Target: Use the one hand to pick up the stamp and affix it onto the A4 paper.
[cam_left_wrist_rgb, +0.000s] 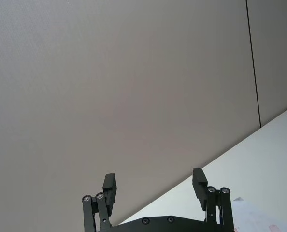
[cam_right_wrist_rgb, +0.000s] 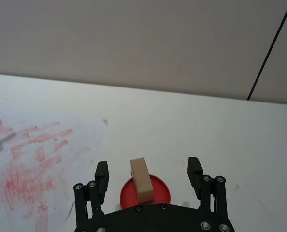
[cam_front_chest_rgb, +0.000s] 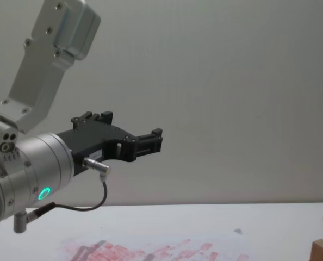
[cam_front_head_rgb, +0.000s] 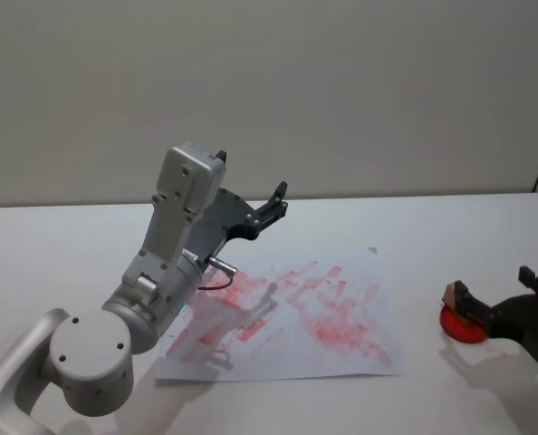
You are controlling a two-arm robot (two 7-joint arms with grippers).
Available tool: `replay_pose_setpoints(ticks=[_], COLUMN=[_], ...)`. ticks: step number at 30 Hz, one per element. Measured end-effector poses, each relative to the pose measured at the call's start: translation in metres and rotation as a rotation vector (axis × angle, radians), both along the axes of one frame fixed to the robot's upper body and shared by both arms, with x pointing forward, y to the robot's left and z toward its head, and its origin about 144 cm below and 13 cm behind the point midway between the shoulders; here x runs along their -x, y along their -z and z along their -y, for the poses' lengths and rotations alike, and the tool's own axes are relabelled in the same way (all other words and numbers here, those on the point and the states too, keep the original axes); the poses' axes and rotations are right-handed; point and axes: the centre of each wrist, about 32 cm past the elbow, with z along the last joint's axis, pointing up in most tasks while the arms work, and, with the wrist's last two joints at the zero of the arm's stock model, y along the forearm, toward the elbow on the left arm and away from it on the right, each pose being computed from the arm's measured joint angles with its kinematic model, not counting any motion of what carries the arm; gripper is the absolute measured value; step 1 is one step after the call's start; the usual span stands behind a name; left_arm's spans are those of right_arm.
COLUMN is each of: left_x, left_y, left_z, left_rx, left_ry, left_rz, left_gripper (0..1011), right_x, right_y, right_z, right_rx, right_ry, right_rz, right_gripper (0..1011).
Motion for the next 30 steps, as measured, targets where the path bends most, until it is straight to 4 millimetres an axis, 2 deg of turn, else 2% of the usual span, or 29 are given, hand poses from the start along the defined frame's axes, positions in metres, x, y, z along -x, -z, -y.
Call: replay_pose_setpoints(ticks=[30], left_x=[0.0], left_y=[0.0], left_z=[0.0], left_rx=[0.0], left_ry=[0.0], left_rz=[0.0], left_gripper=[1001], right_x=[-0.046], right_y=[0.019], right_z=[0.001], right_rx=[0.062], right_ry=[-0.086], right_rz=[-0.167], right_gripper=[995])
